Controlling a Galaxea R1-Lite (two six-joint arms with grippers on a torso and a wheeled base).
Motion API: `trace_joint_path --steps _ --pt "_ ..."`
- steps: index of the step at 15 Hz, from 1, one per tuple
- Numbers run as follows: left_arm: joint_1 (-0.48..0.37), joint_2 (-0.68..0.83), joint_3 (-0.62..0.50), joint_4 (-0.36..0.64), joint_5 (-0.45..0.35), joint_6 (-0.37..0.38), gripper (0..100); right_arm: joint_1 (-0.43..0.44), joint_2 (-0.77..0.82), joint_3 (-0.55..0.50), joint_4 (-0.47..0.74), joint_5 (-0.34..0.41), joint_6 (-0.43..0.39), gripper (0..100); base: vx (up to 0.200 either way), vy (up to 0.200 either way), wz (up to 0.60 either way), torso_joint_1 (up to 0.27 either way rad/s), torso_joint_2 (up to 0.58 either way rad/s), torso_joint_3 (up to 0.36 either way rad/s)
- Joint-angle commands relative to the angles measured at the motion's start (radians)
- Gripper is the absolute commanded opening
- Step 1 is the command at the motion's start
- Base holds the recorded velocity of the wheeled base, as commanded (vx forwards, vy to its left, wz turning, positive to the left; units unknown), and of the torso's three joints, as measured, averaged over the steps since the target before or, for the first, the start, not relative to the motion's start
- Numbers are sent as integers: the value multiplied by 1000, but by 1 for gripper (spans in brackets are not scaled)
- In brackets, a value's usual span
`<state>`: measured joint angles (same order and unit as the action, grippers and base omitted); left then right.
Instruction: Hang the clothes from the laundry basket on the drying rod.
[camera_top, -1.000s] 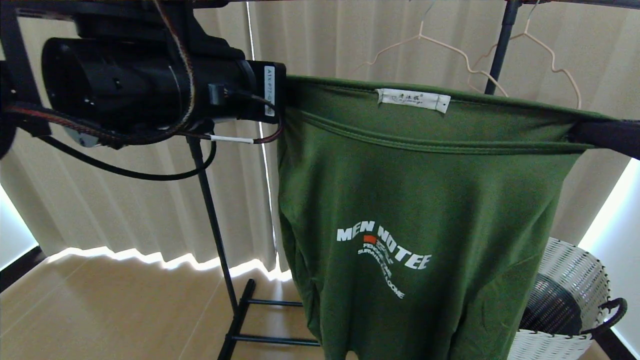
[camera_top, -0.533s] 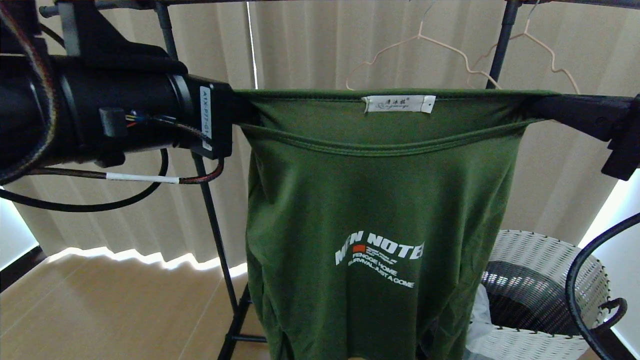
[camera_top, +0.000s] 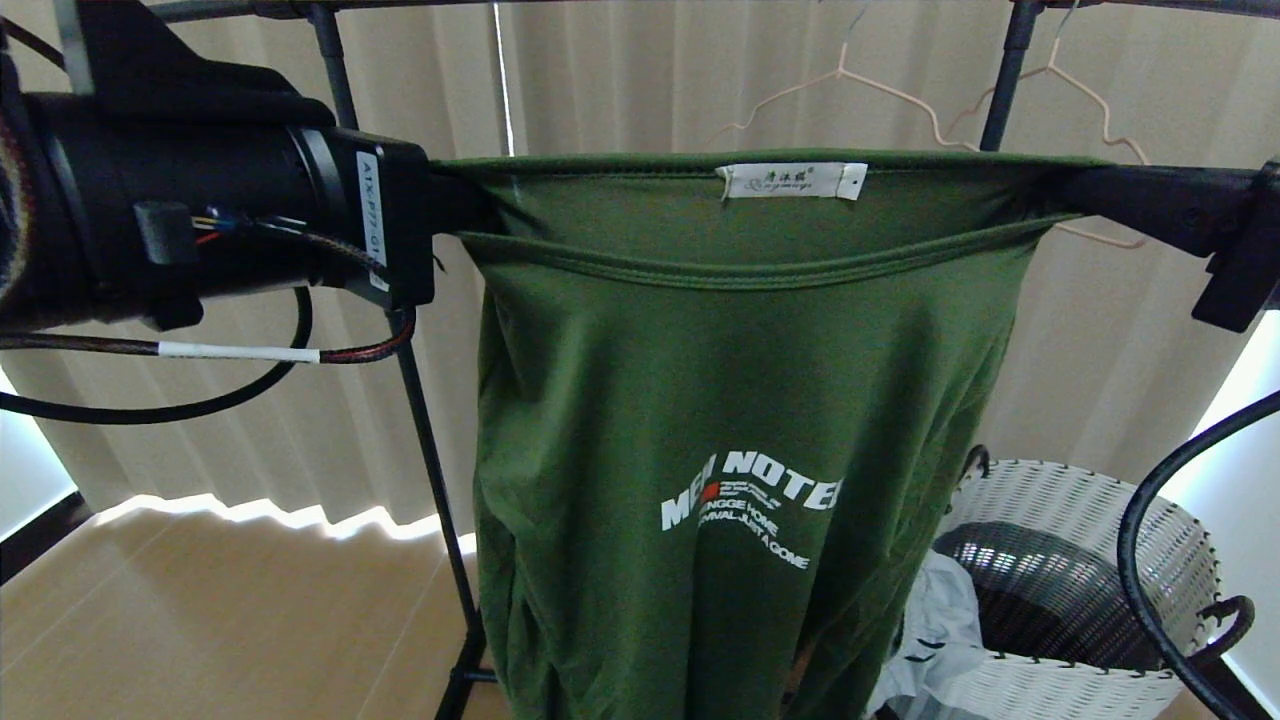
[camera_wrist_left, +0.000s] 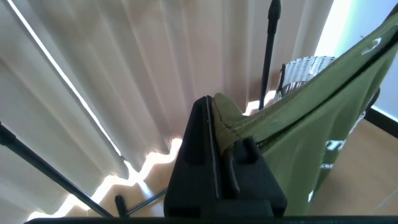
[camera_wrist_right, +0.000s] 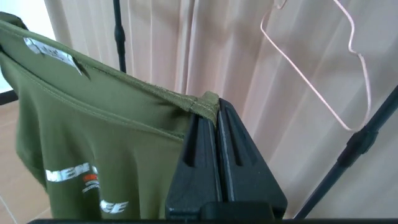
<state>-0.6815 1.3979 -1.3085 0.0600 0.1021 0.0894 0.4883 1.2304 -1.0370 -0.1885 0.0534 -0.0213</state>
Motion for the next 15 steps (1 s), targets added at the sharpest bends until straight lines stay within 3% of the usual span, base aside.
trace_joint_path --steps 1,10,11,15 --pt "0 0 9 0 1 0 0 1 1 17 0 0 0 0 0 0 0 0 0 0" --pt "2 -5 9 0 2 -2 0 1 -14 26 27 -6 -2 0 0 0 0 0 0 0" --pt "0 -5 12 0 2 -2 0 1 -14 26 32 -6 -2 100 0 0 0 0 0 0" --pt "5 0 15 -3 5 -3 0 1 -26 25 26 -3 0 100 0 0 0 0 0 0"
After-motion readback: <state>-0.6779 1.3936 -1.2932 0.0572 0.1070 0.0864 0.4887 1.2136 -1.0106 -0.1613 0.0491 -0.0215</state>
